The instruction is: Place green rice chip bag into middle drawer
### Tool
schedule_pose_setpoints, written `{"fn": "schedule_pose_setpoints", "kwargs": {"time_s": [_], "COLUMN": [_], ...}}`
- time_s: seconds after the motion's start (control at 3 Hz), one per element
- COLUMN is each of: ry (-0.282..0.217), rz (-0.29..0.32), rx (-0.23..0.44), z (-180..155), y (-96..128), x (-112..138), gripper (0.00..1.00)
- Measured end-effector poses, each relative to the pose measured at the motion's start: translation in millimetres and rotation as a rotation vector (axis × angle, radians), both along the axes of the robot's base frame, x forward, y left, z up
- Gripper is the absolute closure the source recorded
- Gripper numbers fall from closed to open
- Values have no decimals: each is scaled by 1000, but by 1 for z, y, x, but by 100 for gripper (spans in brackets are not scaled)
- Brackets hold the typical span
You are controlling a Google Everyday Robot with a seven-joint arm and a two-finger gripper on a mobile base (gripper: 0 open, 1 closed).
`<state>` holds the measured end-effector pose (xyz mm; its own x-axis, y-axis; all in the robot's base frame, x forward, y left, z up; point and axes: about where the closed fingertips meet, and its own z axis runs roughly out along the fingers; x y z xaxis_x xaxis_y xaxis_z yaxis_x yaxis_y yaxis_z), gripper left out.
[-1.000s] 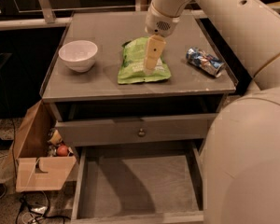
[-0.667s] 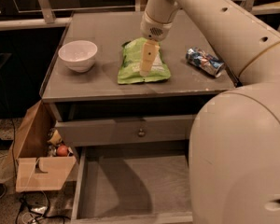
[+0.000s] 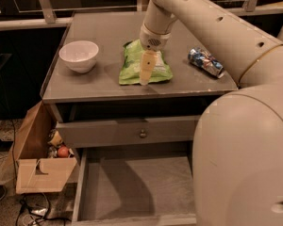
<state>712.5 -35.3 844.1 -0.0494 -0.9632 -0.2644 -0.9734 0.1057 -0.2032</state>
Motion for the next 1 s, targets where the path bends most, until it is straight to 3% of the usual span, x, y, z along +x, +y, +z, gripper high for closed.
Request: {"fn": "schedule_pose_setpoints", "kwargs": {"time_s": [0.33, 1.0], "ry": [13, 13], "rz": [-16, -16], "rx": [2, 2], "z": [-12, -12], "y": [-1, -1], "x": [-5, -5], "gripper": [2, 47]}}
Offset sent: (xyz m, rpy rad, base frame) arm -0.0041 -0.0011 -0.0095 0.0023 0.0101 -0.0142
